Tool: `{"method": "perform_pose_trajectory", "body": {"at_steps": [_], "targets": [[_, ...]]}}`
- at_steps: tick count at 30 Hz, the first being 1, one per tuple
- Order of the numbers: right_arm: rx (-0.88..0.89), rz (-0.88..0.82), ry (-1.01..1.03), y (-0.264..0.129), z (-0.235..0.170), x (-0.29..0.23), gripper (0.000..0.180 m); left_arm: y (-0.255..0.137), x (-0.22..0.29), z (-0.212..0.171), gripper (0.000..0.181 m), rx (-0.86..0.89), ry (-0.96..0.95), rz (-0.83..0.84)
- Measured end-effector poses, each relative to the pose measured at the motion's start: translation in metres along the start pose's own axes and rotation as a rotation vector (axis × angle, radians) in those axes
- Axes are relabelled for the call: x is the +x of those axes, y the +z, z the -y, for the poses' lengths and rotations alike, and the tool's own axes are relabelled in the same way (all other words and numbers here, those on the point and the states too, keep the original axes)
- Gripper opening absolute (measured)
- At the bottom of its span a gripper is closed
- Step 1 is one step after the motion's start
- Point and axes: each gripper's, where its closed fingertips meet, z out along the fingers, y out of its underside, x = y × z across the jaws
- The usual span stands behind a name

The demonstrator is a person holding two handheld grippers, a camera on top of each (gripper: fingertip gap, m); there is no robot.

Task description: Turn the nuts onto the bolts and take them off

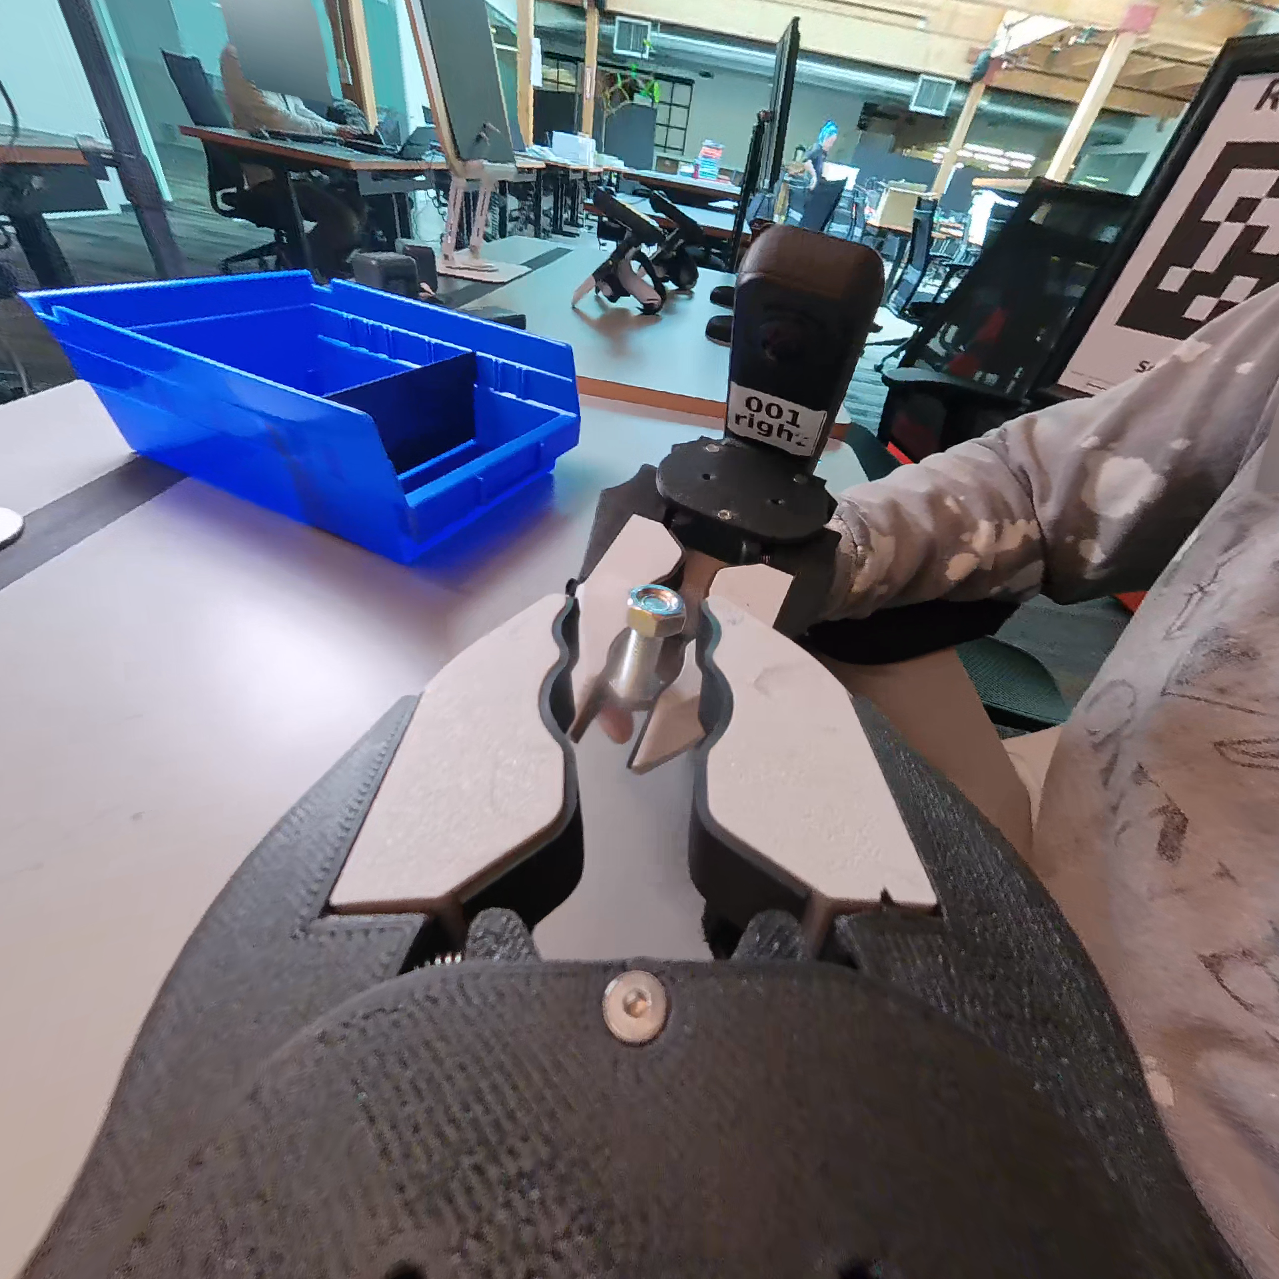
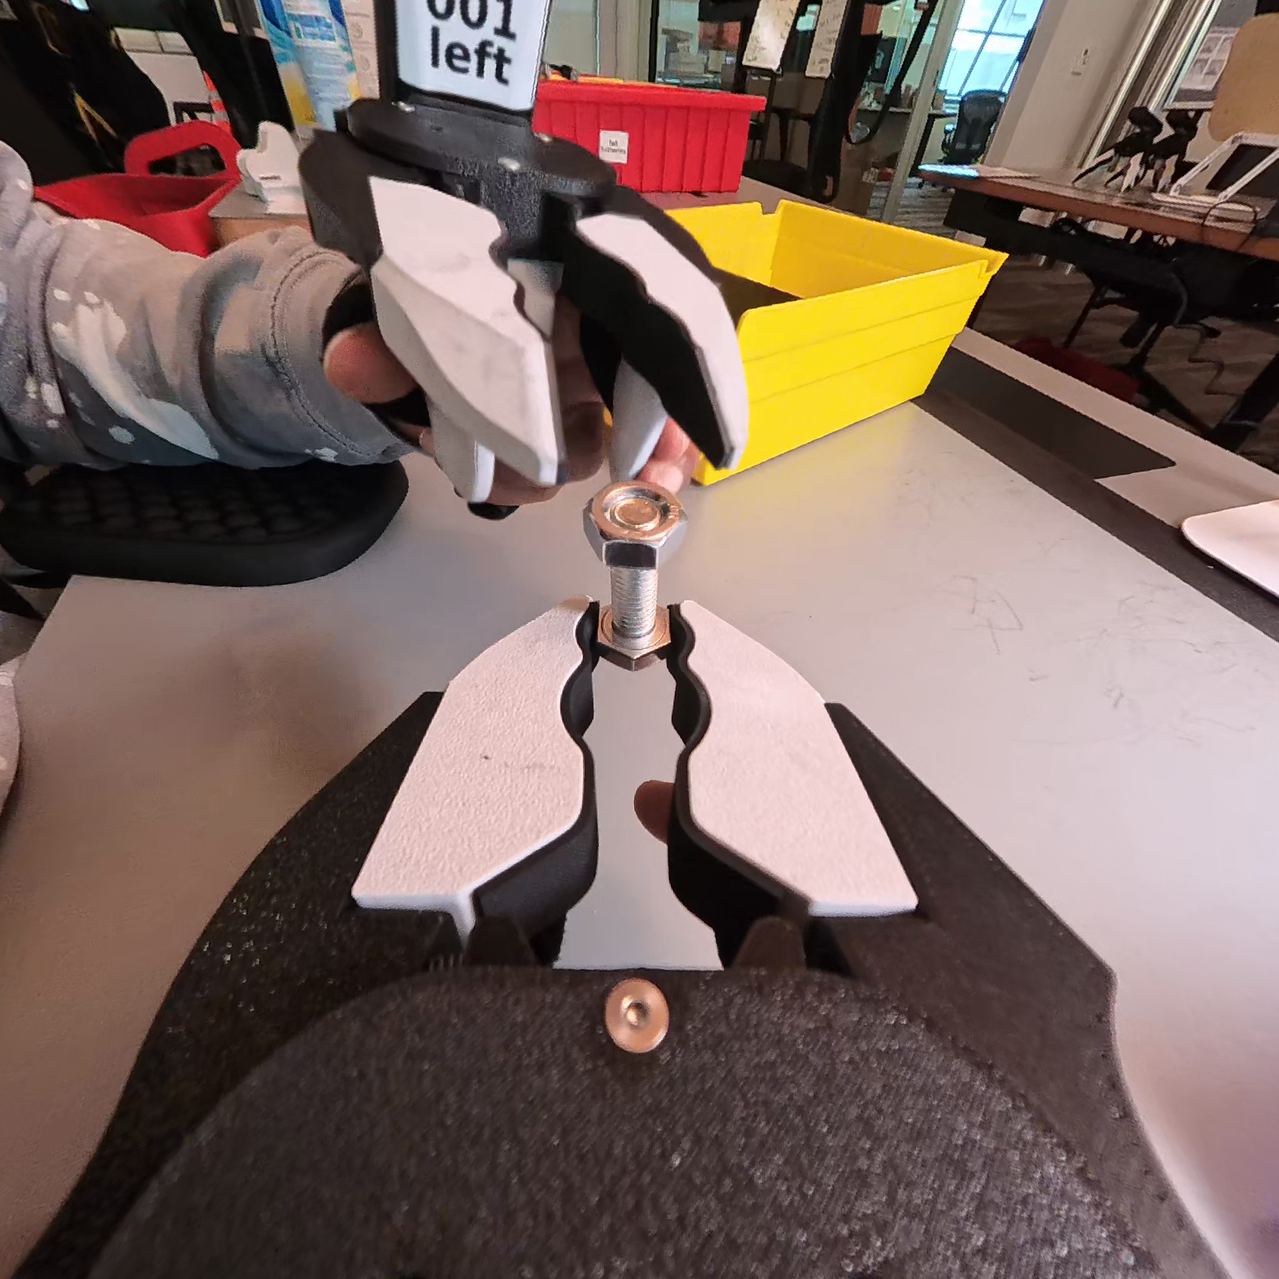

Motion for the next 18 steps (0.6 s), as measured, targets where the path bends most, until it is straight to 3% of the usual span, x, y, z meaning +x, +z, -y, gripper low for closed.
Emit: {"method": "perform_pose_trajectory", "body": {"at_steps": [6, 14, 18], "targets": [[0.035, 0.01, 0.007, -0.003, 0.007, -0.001, 0.018, -0.004, -0.024, -0.007, 0.018, -0.042, 0.015, 0.135], [0.003, -0.015, 0.032, -0.001, 0.001, 0.005, 0.018, 0.001, 0.0, 0.003, 0.032, 0.029, 0.015, 0.013], [0.004, -0.008, 0.028, 0.0, 0.001, 0.003, 0.018, 0.003, -0.013, -0.008, 0.023, -0.026, 0.015, 0.086]]}}
